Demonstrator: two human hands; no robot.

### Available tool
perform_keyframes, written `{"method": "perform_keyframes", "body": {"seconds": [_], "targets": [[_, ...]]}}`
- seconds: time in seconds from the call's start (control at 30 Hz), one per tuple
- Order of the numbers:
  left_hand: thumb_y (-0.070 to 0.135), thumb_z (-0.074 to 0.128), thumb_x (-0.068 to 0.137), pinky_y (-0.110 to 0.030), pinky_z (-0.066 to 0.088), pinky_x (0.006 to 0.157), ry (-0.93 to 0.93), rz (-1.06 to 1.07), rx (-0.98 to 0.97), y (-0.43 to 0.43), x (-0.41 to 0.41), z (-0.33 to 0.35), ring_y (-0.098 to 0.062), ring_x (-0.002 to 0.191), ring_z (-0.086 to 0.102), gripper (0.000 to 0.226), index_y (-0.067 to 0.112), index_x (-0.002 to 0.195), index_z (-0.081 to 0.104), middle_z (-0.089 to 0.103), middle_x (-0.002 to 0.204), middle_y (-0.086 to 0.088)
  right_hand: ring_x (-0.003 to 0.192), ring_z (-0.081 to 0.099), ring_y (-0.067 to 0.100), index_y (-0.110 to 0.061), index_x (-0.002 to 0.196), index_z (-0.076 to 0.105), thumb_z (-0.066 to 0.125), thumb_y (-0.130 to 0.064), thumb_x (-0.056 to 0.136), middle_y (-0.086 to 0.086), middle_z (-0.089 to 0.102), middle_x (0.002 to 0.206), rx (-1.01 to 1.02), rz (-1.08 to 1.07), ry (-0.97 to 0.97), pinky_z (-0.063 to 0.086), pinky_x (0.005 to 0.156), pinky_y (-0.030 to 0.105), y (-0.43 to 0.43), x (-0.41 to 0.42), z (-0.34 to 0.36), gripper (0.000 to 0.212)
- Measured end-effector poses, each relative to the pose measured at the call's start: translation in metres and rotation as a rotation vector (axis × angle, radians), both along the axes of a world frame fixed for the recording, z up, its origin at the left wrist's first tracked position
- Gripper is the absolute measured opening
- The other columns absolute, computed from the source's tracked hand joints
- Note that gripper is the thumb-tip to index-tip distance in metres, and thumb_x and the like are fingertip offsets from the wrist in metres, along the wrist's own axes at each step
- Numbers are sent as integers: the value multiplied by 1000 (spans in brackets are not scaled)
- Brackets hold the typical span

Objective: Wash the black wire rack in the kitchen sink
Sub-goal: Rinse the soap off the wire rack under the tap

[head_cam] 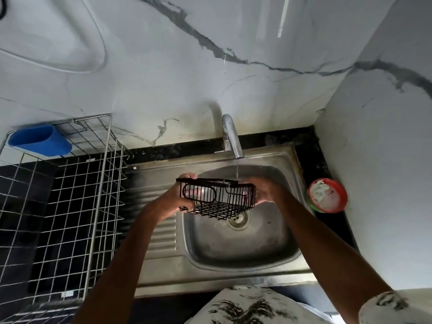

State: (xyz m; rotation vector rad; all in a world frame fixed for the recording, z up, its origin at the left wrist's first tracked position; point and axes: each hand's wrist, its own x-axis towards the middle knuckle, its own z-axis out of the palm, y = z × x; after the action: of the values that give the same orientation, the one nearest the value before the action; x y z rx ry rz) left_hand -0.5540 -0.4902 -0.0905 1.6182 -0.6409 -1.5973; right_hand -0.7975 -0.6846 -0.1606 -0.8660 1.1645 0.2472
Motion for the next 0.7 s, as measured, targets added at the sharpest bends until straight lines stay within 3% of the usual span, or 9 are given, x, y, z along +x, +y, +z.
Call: {"method": "perform_keyframes", "body": {"seconds": [0.03,0.1,0.2,0.27,0.33,0.4,0.5,0.6,0.7], "targets": [[1,84,46,-58,54,95,-5,10,-7,1,3,-4,-39,125,58,102,26,137,45,59,131,-21,104,66,38,-3,122,62,66,-32,92,23,64,126,-51,-8,18,54,92,55,3,0,2,42],[-2,86,56,-59,54,96,-35,62,16,1,4,-1,-38,126,60,100,26,142,44,62,133,-20,86,69,35,2,120,61,49,-21,102,24,68,115,-134,-100,42,58,80,51,7,-6,3,31],[1,77,81,-54,49,104,-10,216,38,1,5,2,-37,126,61,61,15,135,53,68,128,-18,75,70,33,4,115,61,39,-11,104,19,71,92,-197,-220,21,60,72,47,8,-21,14,29],[10,74,88,-56,39,115,41,242,50,5,7,1,-33,125,62,44,12,130,58,68,129,-16,77,72,34,3,114,62,39,-9,104,18,73,89,-231,-243,15,61,70,47,7,-30,18,27],[15,74,84,-56,32,120,146,281,40,12,9,-5,-33,128,60,57,6,137,55,65,133,-18,85,72,40,2,108,63,41,-8,105,20,73,90,-271,-257,21,61,76,53,8,-37,24,24],[8,68,88,-55,34,120,321,406,10,19,9,-13,-38,134,55,69,0,151,40,59,139,-24,91,71,45,-1,101,63,42,-7,104,21,73,90,-284,-293,35,58,83,57,10,-43,31,23],[17,58,100,-61,47,107,517,540,-45,20,-6,-20,-44,130,53,52,9,149,43,50,143,-29,86,73,42,-1,102,65,49,-5,101,22,74,91,-322,-365,82,60,79,55,14,-49,35,17],[50,78,85,-78,40,101,481,570,21,6,-38,-15,-50,135,47,75,22,148,48,43,154,-24,79,75,38,0,92,68,58,-2,93,23,74,89,-425,-405,137,61,75,55,23,-48,37,11],[66,82,70,-65,55,90,241,701,93,-13,-63,-6,-45,128,54,86,24,138,52,50,145,-17,73,75,32,-2,87,70,58,-5,91,19,74,81,-573,-328,138,63,69,53,43,-46,42,13]]}}
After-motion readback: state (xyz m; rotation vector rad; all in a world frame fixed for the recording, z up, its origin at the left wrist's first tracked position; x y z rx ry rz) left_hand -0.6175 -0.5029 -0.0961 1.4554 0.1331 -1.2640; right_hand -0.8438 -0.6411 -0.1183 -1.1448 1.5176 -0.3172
